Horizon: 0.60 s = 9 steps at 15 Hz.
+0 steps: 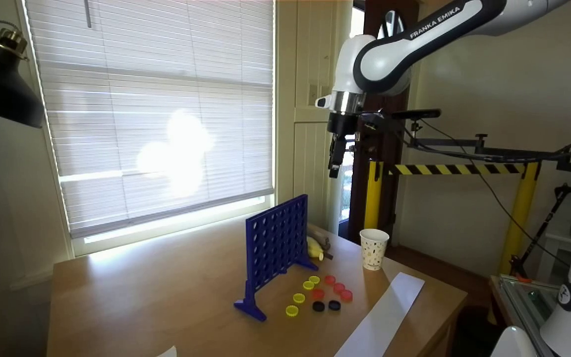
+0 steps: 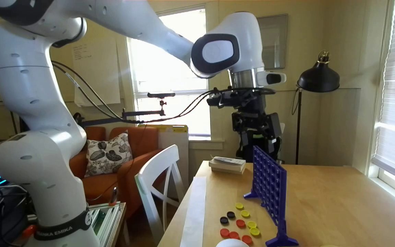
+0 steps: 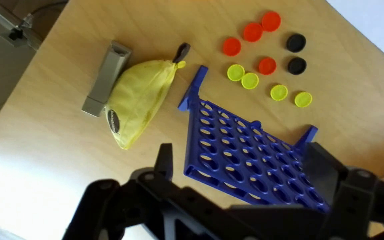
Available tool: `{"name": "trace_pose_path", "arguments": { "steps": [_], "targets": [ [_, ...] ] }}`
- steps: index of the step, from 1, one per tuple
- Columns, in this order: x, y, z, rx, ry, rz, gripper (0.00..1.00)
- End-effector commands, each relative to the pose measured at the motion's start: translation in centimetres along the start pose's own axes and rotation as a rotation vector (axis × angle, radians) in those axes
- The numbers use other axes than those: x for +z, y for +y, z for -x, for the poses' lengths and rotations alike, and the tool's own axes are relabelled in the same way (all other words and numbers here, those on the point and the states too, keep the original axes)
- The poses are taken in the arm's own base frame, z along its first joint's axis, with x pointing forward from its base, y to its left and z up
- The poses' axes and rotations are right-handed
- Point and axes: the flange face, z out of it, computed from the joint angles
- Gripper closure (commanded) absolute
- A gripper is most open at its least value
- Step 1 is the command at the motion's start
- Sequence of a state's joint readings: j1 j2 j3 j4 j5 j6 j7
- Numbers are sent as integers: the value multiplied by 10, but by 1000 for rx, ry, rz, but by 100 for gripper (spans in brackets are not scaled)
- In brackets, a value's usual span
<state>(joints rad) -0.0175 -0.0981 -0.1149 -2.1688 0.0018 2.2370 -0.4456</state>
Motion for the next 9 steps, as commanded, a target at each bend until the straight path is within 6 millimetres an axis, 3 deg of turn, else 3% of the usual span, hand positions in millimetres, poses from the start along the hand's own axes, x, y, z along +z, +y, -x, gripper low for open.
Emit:
{"name": "trace_pose_path", "arguments": {
  "steps": [1, 9],
  "targets": [
    [16, -6, -2, 77, 74, -76, 0],
    [19, -10, -4, 62, 54, -83, 0]
  ]
}}
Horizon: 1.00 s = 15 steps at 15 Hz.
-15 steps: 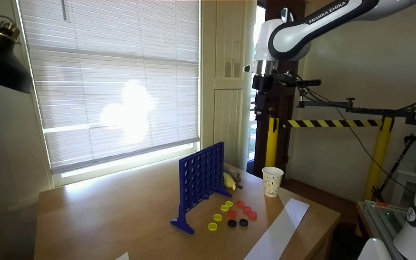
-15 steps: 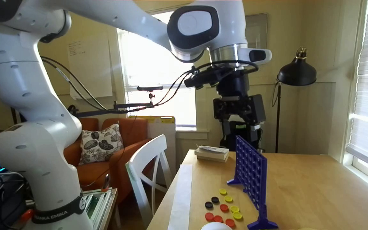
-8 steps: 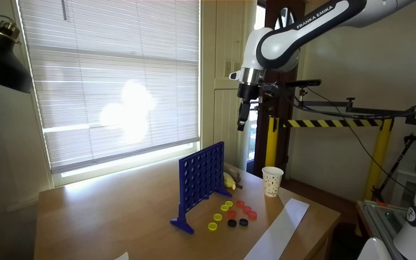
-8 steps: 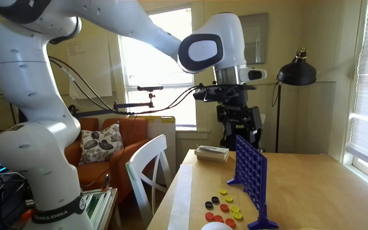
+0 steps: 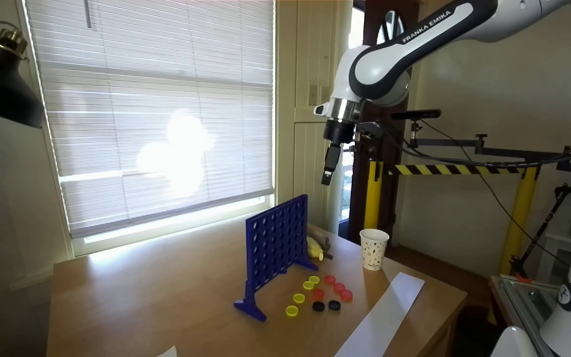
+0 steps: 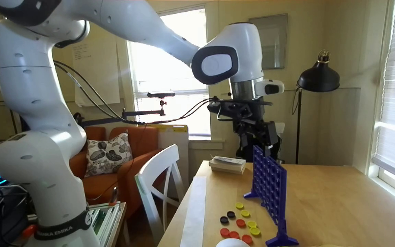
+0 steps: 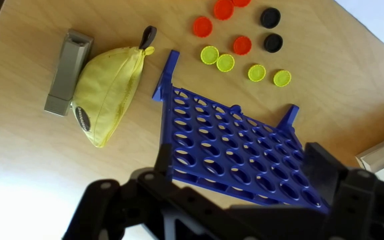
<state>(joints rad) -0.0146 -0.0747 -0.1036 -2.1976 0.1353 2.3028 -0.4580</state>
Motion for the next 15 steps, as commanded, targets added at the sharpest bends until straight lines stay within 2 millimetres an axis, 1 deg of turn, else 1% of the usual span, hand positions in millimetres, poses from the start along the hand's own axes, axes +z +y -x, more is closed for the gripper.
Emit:
{"name": "trace_pose_path", "arguments": {
  "steps": [1, 6, 7, 10, 13, 15],
  "targets": [
    [0, 0, 0, 0, -1, 0, 0],
    [0, 0, 0, 0, 0, 0, 0],
    [4, 1, 1, 43, -7, 10, 0],
    [18, -6, 5, 107, -17, -4, 0],
    [33, -18, 15, 190, -28, -18, 0],
    [48, -30, 25, 242, -57, -32, 0]
  ]
}}
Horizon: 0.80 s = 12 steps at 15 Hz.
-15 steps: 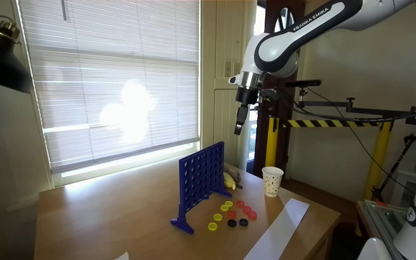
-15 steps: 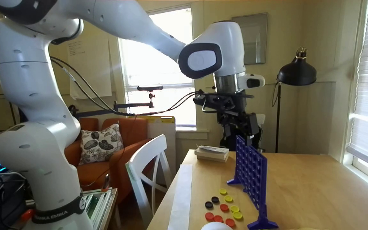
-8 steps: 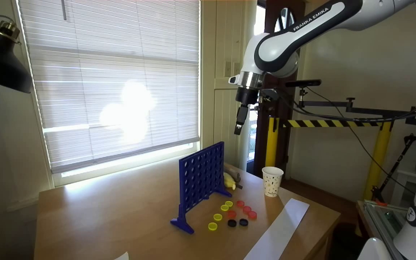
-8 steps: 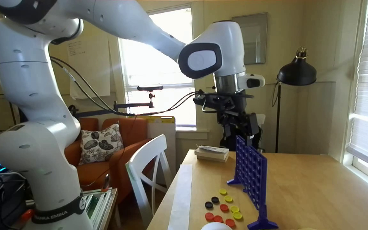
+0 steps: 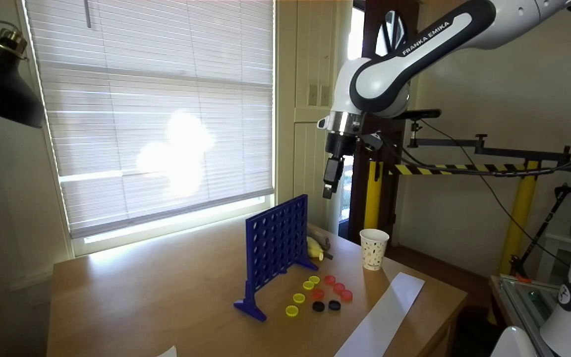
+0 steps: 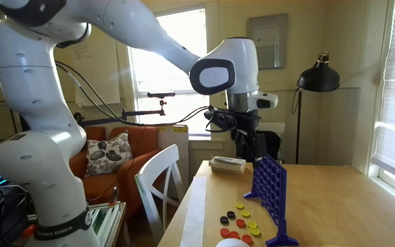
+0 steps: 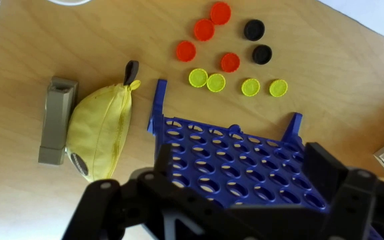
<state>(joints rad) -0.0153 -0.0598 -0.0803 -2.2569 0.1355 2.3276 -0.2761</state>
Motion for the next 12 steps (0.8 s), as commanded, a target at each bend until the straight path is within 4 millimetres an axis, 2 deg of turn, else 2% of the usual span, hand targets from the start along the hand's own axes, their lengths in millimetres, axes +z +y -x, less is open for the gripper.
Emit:
{"name": "trace_pose_path", "arguments": {
  "steps": [1, 8, 12],
  "targets": [
    [27, -18, 22, 109, -25, -16, 0],
    [95, -28, 46, 191, 84, 11, 0],
    [132, -36, 46, 204, 118, -25, 0]
  ]
}}
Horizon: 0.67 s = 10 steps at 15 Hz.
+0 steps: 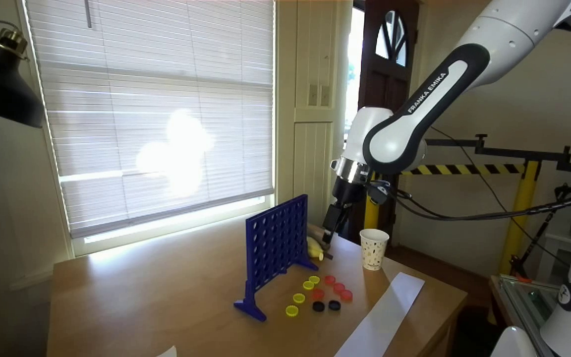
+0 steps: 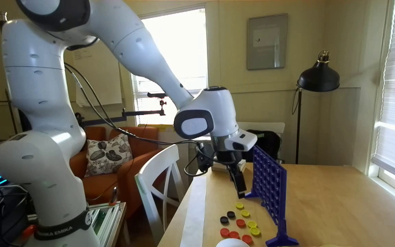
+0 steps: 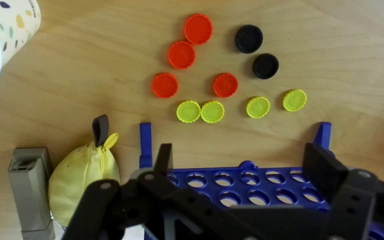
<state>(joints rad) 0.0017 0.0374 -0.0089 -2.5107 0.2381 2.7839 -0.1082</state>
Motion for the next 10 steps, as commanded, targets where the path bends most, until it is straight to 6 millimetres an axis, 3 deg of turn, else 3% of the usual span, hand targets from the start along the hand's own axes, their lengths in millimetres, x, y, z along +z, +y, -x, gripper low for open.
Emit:
{"name": "trace_pose_path", "arguments": {
  "steps": [1, 5, 6, 10],
  "targets": [
    [31, -13, 0, 2, 10, -51, 0],
    [62, -25, -2, -38, -28, -87, 0],
    [46, -23, 6, -26, -18, -67, 0],
    [61, -26, 3, -36, -35, -73, 0]
  ]
}}
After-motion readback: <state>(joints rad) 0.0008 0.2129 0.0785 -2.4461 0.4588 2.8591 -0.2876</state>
